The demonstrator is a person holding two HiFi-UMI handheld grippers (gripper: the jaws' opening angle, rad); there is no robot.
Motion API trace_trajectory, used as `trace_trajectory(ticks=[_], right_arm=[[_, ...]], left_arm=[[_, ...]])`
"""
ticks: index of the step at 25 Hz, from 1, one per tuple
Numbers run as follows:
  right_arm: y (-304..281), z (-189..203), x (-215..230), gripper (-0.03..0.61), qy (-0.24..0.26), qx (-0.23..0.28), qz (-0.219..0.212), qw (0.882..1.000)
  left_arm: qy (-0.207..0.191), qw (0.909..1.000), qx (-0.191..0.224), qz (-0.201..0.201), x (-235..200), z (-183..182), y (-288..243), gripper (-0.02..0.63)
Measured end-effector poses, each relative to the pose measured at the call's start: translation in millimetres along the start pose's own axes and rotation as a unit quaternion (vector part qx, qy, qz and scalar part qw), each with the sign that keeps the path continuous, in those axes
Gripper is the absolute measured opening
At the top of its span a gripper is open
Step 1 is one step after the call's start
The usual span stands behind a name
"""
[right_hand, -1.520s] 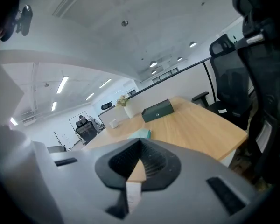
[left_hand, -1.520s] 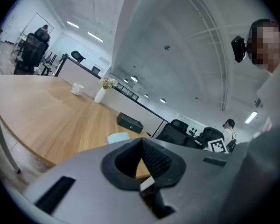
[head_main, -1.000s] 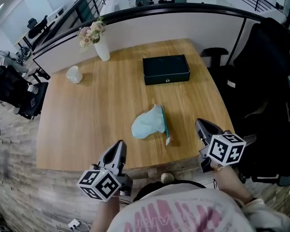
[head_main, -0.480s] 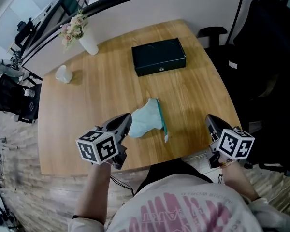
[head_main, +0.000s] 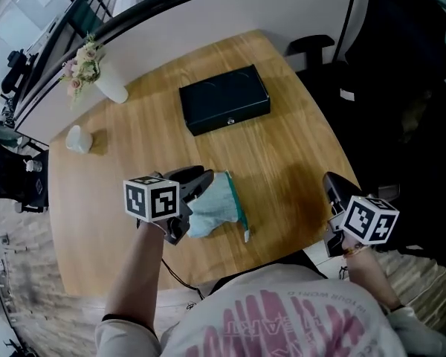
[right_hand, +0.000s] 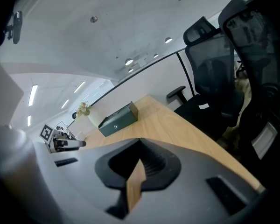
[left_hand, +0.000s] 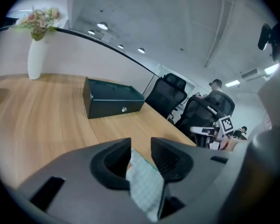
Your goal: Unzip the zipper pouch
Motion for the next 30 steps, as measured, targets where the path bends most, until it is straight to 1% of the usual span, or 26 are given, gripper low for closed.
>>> trace_trajectory(ticks=[2,4,6,8,10,11,13,14,17,19,21,23,25,27,30], right_arm=[[-4.8,-4.0,1.6,-0.003,0.000,-0.002,0.003,1.000],[-11.4,-7.5,4.7,-0.003,0.000,-0.005,0.006,1.000],[-18.8,-10.1,7.2,-0.003,-0.005,-0.010,0.007,1.000],[-25.1,-12.8,8.1,-0.003,-0.006,-0.012,0.005,1.000],[-28.9,-14.1,10.0,-0.003,-0.006,-0.013,0.006,1.000],[-30.3,-14.4,11.2,-0.003,-0.008,-0.013,0.007,1.000],[-32.7,-14.7,13.4,-0.003,-0.011,-0.013,0.008,1.000],[-33.8,-14.8,14.7,-0.003,-0.013,-0.013,0.009,1.000],[-35.8,-14.1,17.4,-0.003,-0.020,-0.015,0.011,1.000],[-36.2,-14.2,17.0,-0.003,-0.021,-0.015,0.009,1.000],[-35.4,-14.6,15.6,-0.003,-0.021,-0.015,0.007,1.000],[-34.2,-14.2,12.7,-0.003,-0.019,-0.015,0.002,1.000],[-33.2,-12.5,7.5,-0.003,-0.015,-0.017,-0.007,1.000],[-31.3,-10.1,2.2,-0.003,-0.012,-0.019,-0.015,1.000],[-26.8,-7.4,-5.3,-0.003,-0.006,-0.022,-0.028,0.999]], left_arm=[[0.001,0.9990,-0.044,0.011,-9.8,-0.8,-16.4,0.160],[0.016,0.9956,-0.087,0.032,-18.5,2.0,-31.7,0.214],[0.033,0.9906,-0.122,0.052,-23.7,5.9,-44.3,0.250],[0.034,0.9860,-0.153,0.057,-26.9,10.6,-55.1,0.268],[0.032,0.9831,-0.172,0.055,-29.6,15.2,-64.0,0.270],[0.033,0.9828,-0.174,0.052,-31.1,15.8,-66.3,0.250],[0.034,0.9827,-0.176,0.046,-32.6,15.4,-66.3,0.217],[0.034,0.9826,-0.177,0.045,-31.8,15.6,-65.7,0.211],[0.028,0.9827,-0.179,0.040,-25.5,17.3,-66.4,0.121],[0.016,0.9835,-0.177,0.031,-22.2,16.9,-67.7,0.084],[0.008,0.9851,-0.170,0.027,-18.6,16.5,-67.7,0.066],[0.001,0.9878,-0.152,0.033,-12.9,16.8,-64.6,0.049],[-0.003,0.9910,-0.123,0.054,-4.3,16.6,-57.6,0.041],[0.000,0.9924,-0.084,0.089,7.1,15.7,-47.1,0.037],[0.006,0.9885,-0.029,0.148,26.5,15.4,-28.7,0.032]])
Point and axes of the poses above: the fingertips, and each gripper's own axes: y backward along the fingers, x to its right, z out of its underside, the point moved 9 cm from there along y, backward along the fingers, and after that the axes turned 2 degrees about z, right-handed, at the moved point
